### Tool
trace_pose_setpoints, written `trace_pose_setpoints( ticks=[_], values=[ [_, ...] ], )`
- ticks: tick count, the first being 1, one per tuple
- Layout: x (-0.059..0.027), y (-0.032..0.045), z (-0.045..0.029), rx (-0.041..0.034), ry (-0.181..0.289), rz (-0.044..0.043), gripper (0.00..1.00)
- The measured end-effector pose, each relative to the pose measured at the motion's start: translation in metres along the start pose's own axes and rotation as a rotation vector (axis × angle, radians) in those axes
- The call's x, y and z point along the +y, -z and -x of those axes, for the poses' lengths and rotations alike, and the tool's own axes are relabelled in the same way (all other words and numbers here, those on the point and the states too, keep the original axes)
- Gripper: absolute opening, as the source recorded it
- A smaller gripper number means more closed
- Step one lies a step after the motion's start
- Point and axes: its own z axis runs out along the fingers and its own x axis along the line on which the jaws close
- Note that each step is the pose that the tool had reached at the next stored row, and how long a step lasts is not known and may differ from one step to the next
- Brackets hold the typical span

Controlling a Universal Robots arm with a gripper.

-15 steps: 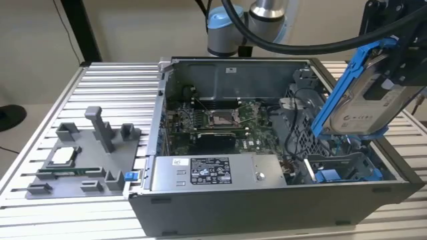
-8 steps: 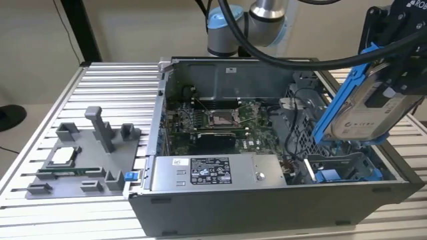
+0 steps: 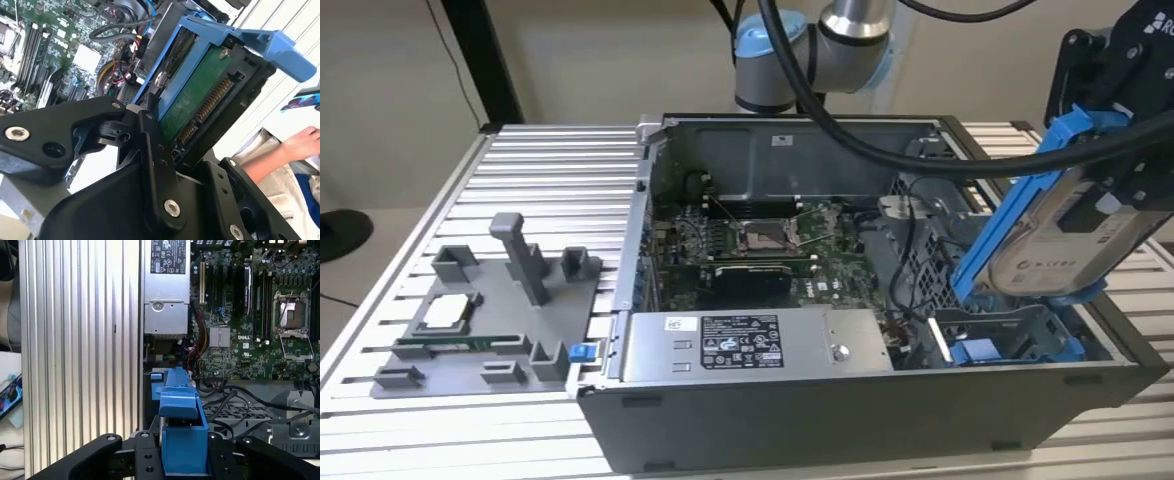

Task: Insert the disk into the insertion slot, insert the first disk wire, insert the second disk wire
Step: 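Insert the disk into the insertion slot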

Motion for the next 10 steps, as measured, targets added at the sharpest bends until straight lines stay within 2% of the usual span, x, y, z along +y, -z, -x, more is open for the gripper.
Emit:
trace_pose_setpoints(
  ticks=[10],
  values=[
    [-0.0019,-0.0032,-0.0035,0.0000,0.000,0.0000,0.00]
  ],
)
